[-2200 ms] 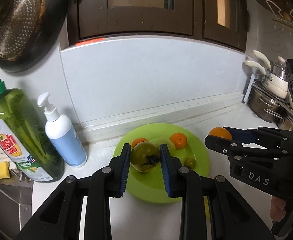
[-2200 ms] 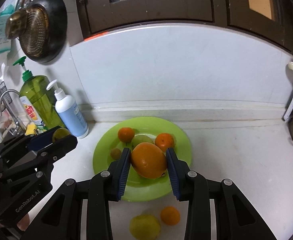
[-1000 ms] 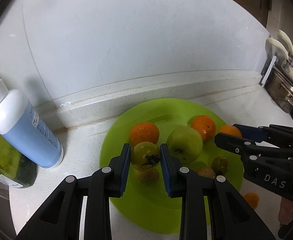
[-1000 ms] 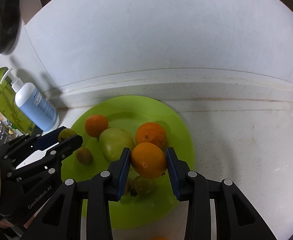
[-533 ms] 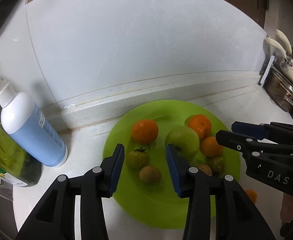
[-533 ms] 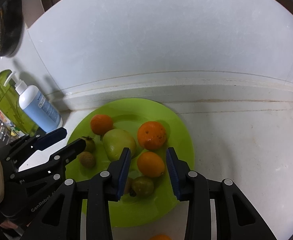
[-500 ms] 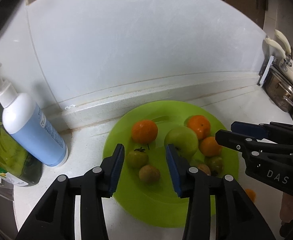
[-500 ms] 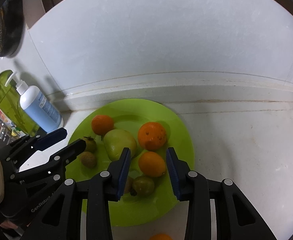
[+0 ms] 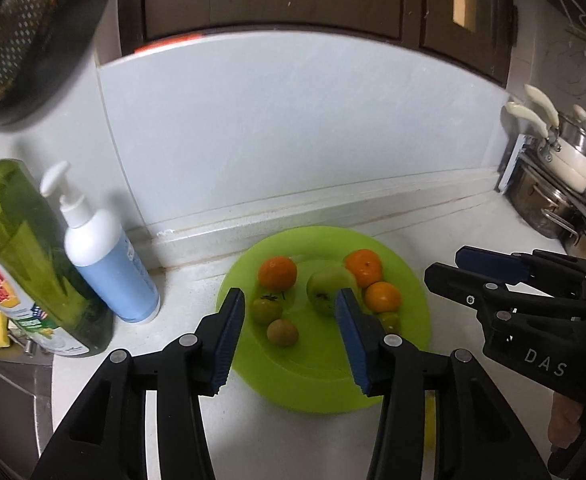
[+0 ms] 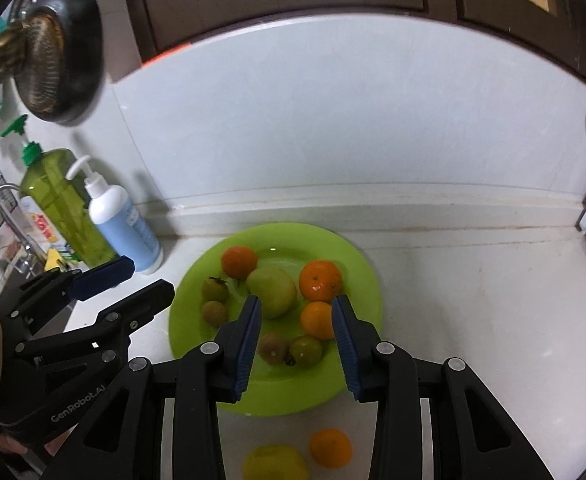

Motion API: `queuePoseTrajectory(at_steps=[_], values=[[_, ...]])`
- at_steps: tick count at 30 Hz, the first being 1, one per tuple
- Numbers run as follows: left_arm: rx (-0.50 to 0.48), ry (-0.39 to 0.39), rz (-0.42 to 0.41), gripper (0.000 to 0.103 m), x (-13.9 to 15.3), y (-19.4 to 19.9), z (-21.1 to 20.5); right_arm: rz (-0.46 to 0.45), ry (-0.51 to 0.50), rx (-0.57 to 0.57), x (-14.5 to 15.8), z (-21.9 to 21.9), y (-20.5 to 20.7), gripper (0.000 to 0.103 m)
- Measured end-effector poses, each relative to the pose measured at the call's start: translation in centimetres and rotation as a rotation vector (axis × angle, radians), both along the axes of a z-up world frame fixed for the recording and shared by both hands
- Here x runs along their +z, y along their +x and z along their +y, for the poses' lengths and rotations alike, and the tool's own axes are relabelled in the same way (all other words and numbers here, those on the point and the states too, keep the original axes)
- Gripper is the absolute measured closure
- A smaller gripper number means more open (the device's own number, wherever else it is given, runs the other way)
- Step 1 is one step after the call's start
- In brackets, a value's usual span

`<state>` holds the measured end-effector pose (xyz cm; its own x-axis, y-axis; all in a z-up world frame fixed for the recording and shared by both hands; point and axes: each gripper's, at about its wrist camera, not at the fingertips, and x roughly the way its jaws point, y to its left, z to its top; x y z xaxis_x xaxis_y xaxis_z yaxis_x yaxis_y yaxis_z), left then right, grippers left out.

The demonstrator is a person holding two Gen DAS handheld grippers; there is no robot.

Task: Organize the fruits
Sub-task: 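Withdraw both open tools toward the pomelo and last orange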

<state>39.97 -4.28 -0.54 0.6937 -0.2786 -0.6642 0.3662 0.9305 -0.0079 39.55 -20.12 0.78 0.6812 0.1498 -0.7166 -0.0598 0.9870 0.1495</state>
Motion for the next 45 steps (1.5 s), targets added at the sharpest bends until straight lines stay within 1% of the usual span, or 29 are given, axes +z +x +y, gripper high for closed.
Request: queuePoseTrajectory(at_steps=[3, 8, 11, 14, 20, 24, 32, 37, 45], values=[[-0.008, 0.001, -0.022, 0.052, 0.8, -1.2, -0.2, -0.020, -0.002, 0.004, 0.7, -0.1, -1.2, 0.065], [-0.019, -0.010, -0.051, 0.051, 2.2, -3.3, -0.3, -0.047, -0.021, 0.011, 1.9, -0.5, -3.4, 0.065], [-0.028, -0.015, -0.067, 0.047, 2.9, -4.3, -0.6, -0.063, -0.033, 0.010, 2.6, -1.1, -4.7, 0.065], [-0.038, -0.004, -0.088, 0.045, 3.2, -5.5, -0.9, -0.074, -0.039, 0.004, 2.9, -1.5, -5.7, 0.060], [-0.071, 0.009, -0.108, 0.039, 3.1, -7.7, -1.8, -0.083, -0.064, -0.008, 3.1, -2.5, -7.9, 0.060], [-0.099, 0.034, -0.120, 0.037, 2.4, -8.9, -2.6, -0.075, -0.089, -0.001, 2.6, -3.0, -8.9, 0.060], [-0.170, 0.053, -0.097, 0.037, 0.0, -10.6, -3.9, -0.037, -0.154, 0.055, 0.8, -3.4, -10.7, 0.060], [-0.200, 0.059, -0.077, 0.037, -1.9, -11.1, -4.3, -0.002, -0.168, 0.096, -0.8, -3.3, -10.9, 0.060], [-0.275, 0.082, -0.041, 0.037, -5.1, -11.9, -5.4, 0.062, -0.190, 0.145, -3.6, -3.1, -10.8, 0.060]])
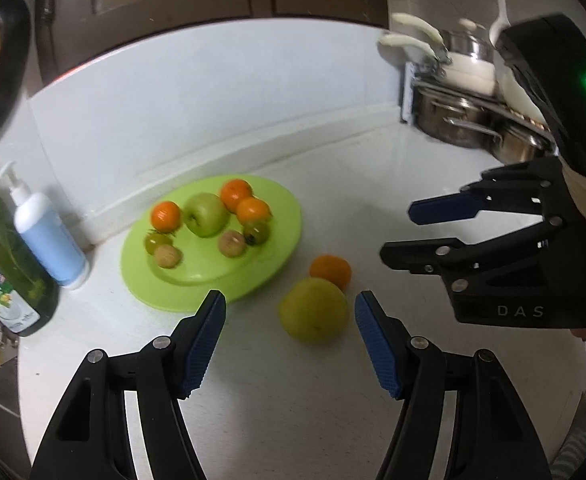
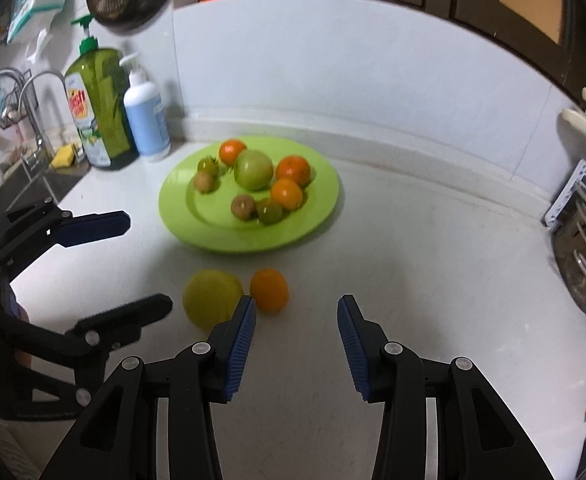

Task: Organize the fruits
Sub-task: 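Withdraw both open tools toward the pomelo and last orange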

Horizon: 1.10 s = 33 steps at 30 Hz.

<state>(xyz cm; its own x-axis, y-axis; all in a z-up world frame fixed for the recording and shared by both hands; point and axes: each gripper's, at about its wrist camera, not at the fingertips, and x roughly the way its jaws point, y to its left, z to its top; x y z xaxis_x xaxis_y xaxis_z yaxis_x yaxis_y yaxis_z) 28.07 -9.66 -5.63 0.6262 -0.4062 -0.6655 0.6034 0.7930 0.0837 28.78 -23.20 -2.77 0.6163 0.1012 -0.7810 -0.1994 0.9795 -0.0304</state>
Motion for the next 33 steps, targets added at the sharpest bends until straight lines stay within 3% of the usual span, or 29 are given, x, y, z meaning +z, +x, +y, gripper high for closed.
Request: queuePoseTrajectory(at_steps=[11, 24, 28, 33], values=[[-0.069, 0.044, 0.033, 0.037, -3.1, 1.0, -1.7, 0.075, 0.014, 0.003, -3.0, -0.6, 0.2, 0.060], [-0.095, 0.045, 0.059, 0.038, -4.8, 2.9, -2.6, 0.112, 0.018, -0.020, -4.5, -1.0, 1.0, 0.060], [-0.108, 0.037, 0.088, 0.050, -5.0, 3.3, -2.7, 0.116, 0.026, -0.025, -4.7, -1.1, 1.2, 0.060], [-0.109, 0.016, 0.106, 0.050, -5.1, 3.4, -2.4, 0.115, 0.027, -0.025, -4.7, -1.1, 1.5, 0.060]])
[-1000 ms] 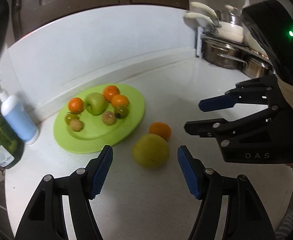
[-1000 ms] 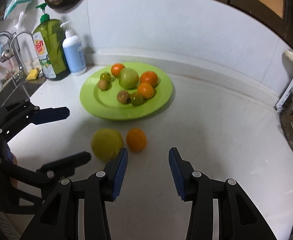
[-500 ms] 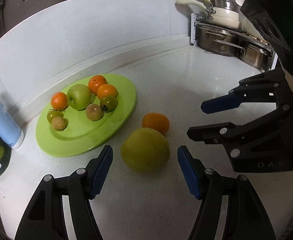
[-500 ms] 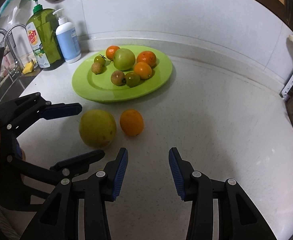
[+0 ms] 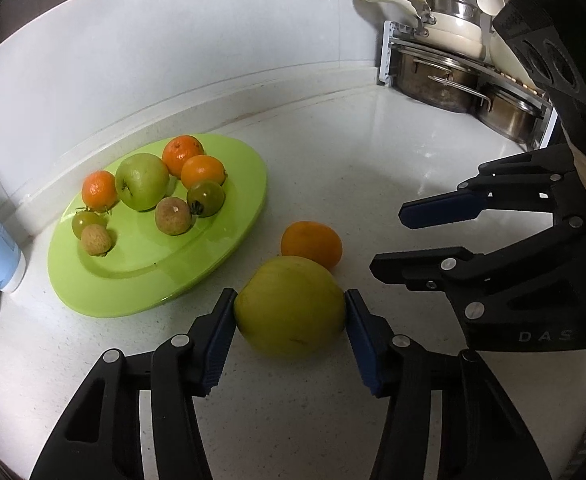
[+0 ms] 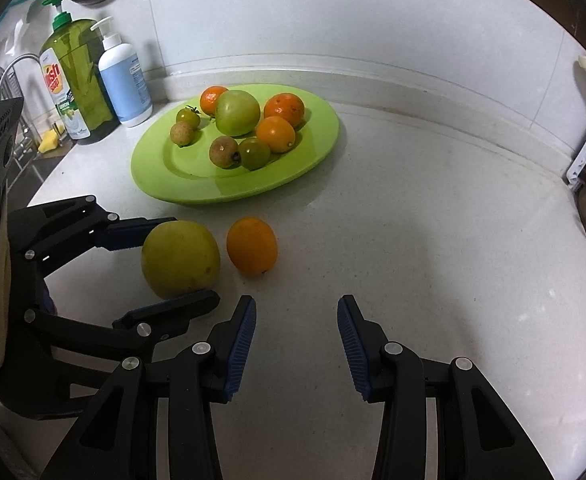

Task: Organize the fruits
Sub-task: 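Withdraw both open tools toward the pomelo and last orange, then grasp the yellow-green pomelo with the left tool while the right tool grasps an orange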

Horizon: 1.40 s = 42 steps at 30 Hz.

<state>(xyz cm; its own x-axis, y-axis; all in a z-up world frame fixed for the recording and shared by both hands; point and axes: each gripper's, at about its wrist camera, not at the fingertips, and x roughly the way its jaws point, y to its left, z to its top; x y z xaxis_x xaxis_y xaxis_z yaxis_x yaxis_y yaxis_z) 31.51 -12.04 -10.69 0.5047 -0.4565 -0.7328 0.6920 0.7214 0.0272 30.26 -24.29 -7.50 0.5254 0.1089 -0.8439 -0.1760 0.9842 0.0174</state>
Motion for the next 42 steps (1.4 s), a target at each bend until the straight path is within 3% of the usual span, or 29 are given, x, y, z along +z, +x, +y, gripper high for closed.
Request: queuePoseTrajectory(at_steps=[7, 23, 27, 42], values=[[0.042, -0.010, 0.028, 0.051, 0.3, -0.4, 0.8, 0.005, 0.008, 0.014, -0.1, 0.5, 0.2, 0.060], [0.260, 0.008, 0.069, 0.051, 1.6, 1.1, 3.7, -0.019, 0.071, 0.025, -0.1, 2.6, 2.6, 0.060], [0.302, 0.000, 0.080, 0.051, 1.7, 1.5, 4.5, 0.001, 0.073, 0.023, -0.7, 3.0, 3.4, 0.066], [0.350, -0.039, 0.076, 0.051, 2.9, 1.3, 6.2, -0.021, 0.063, -0.002, 0.3, 4.0, 2.4, 0.069]])
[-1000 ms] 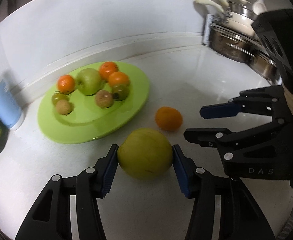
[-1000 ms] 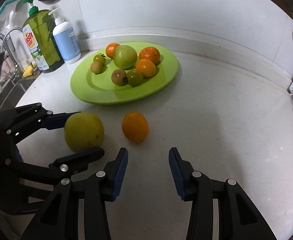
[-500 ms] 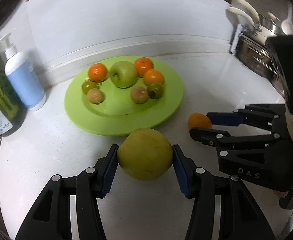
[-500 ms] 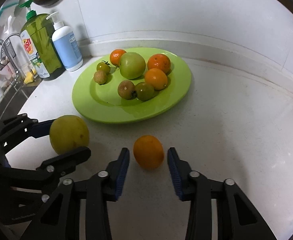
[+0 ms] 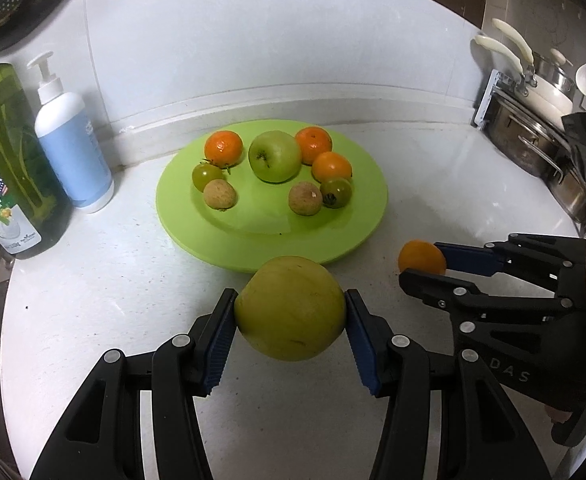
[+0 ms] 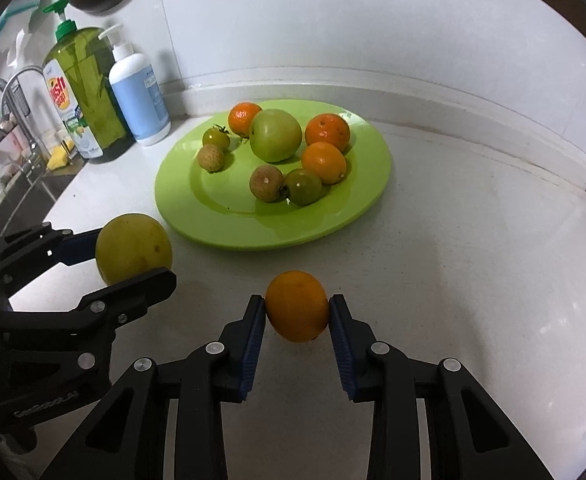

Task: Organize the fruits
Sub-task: 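Grasp the yellow-green pomelo with the left tool while the right tool grasps an orange, then carry the pomelo and orange over the green plate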

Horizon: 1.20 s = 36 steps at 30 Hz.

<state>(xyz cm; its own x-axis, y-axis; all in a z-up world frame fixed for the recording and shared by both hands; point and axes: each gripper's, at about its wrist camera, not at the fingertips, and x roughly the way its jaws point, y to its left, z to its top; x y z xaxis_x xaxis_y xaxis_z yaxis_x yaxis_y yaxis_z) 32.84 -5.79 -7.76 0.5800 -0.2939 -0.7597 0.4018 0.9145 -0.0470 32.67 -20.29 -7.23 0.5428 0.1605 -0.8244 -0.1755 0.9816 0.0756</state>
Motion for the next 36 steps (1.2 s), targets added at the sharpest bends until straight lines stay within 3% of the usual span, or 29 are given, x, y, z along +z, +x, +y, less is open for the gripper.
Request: queuePoseTrajectory(at_steps=[24, 36], values=[[0.016, -0.052, -0.106, 0.051, 5.0, -4.8, 2.3, -0.120, 0.018, -0.054, 6.3, 0.7, -5.1, 0.069], [0.024, -0.062, -0.155, 0.051, 7.2, -5.2, 3.0, -0.177, 0.021, -0.069, 8.6, 1.4, -5.5, 0.069]])
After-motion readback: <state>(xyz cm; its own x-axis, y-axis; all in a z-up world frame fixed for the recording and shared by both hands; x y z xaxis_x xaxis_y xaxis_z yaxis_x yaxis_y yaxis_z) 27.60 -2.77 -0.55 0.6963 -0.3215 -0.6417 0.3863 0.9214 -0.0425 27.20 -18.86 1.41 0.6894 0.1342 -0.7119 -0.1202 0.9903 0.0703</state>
